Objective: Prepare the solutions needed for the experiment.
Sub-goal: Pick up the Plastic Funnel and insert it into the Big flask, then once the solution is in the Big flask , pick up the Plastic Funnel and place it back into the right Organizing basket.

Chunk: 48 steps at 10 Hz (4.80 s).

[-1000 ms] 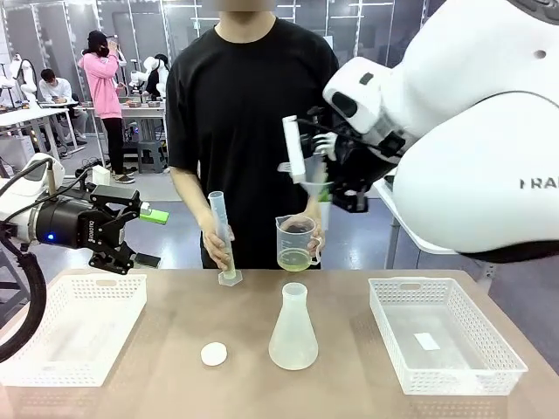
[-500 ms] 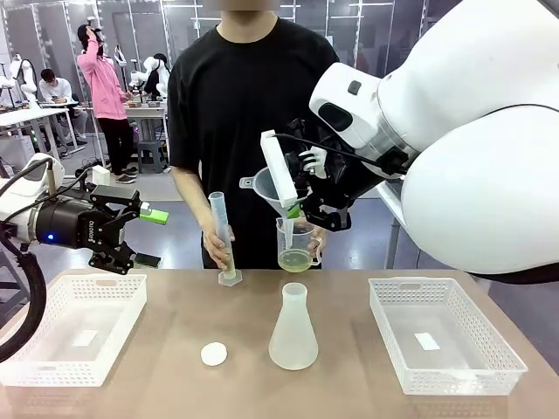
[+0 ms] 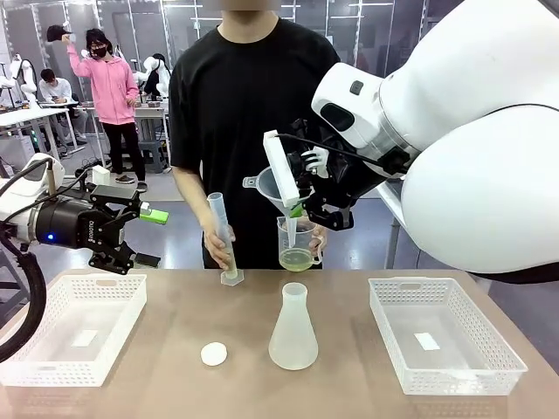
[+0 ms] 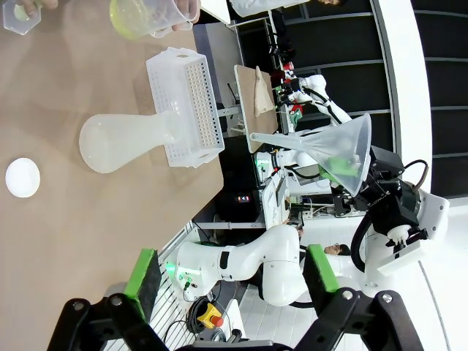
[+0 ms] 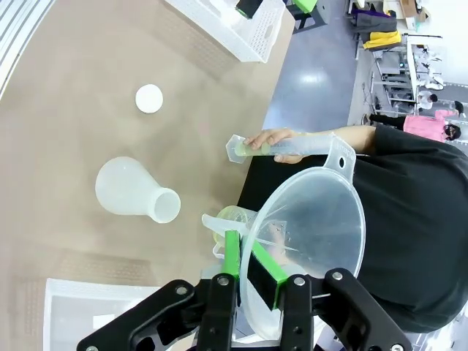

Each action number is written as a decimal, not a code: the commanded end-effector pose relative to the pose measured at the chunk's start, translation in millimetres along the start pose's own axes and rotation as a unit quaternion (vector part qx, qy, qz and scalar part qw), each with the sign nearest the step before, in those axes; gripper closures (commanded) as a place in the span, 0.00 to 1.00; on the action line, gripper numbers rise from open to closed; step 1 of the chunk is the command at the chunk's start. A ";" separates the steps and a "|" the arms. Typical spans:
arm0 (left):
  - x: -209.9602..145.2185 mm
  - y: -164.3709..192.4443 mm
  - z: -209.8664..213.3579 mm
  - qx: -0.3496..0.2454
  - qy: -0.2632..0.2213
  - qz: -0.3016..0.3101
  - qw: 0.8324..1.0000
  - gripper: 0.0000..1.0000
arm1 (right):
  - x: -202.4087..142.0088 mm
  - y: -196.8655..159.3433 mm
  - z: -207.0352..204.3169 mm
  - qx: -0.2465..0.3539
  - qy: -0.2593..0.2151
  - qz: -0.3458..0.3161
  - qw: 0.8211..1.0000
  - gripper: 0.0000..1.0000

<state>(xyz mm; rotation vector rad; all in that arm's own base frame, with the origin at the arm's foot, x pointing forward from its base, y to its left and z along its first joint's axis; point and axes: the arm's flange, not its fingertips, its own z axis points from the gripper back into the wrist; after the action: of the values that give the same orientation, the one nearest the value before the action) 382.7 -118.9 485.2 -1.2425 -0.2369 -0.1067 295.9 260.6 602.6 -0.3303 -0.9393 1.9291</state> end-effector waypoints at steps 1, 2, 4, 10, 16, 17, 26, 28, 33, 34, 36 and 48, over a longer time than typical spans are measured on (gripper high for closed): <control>-0.3 -2.4 -1.6 -0.013 -0.004 0.002 1.000 0.00 | -0.8 -0.2 0.0 0.000 0.000 -0.001 1.000 0.94; -0.3 -2.4 -1.6 -0.013 -0.004 0.002 1.000 0.00 | -4.8 1.9 -9.2 0.009 -0.010 0.002 1.000 0.94; -0.3 -2.4 -1.6 -0.013 -0.004 0.002 1.000 0.00 | -12.3 8.0 -25.8 0.017 -0.013 -0.001 1.000 0.94; -0.3 -2.4 -1.6 -0.013 -0.004 0.002 1.000 0.00 | -26.1 22.7 -60.5 0.050 -0.027 -0.041 0.998 0.94; -0.3 -2.4 -1.6 -0.013 -0.004 0.002 1.000 0.00 | -44.8 30.3 -88.2 0.056 -0.017 -0.065 0.996 0.94; -0.3 -2.4 -1.6 -0.013 -0.004 0.002 1.000 0.00 | -47.9 30.8 -92.3 0.057 -0.017 -0.067 0.996 0.94; -0.3 -2.4 -1.6 -0.013 -0.004 0.002 1.000 0.00 | -66.0 37.9 -127.1 0.080 -0.021 -0.092 0.992 0.94; -0.3 -2.4 -1.6 -0.013 -0.004 0.002 1.000 0.00 | -65.9 42.1 -132.3 0.090 -0.016 -0.091 0.992 0.94; -0.3 -2.4 -1.6 -0.013 -0.004 0.002 1.000 0.00 | -65.7 46.0 -132.8 0.098 -0.012 -0.104 0.990 0.60; -0.3 -2.4 -1.6 -0.013 -0.004 0.002 1.000 0.00 | -61.6 46.5 -131.3 0.090 -0.011 -0.103 0.991 0.60; -0.3 -2.4 -1.6 -0.013 -0.004 0.002 1.000 0.00 | -61.6 46.5 -131.3 0.090 -0.011 -0.103 0.991 0.60; -0.3 -2.4 -1.6 -0.013 -0.004 0.002 1.000 0.00 | -23.8 34.0 -69.4 0.065 0.032 -0.067 0.995 0.59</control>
<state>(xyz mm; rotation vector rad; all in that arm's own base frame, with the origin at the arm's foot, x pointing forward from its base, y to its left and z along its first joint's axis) 382.7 -118.7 485.1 -1.2429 -0.2363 -0.1065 349.0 266.5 506.3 -0.1926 -0.7954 1.8529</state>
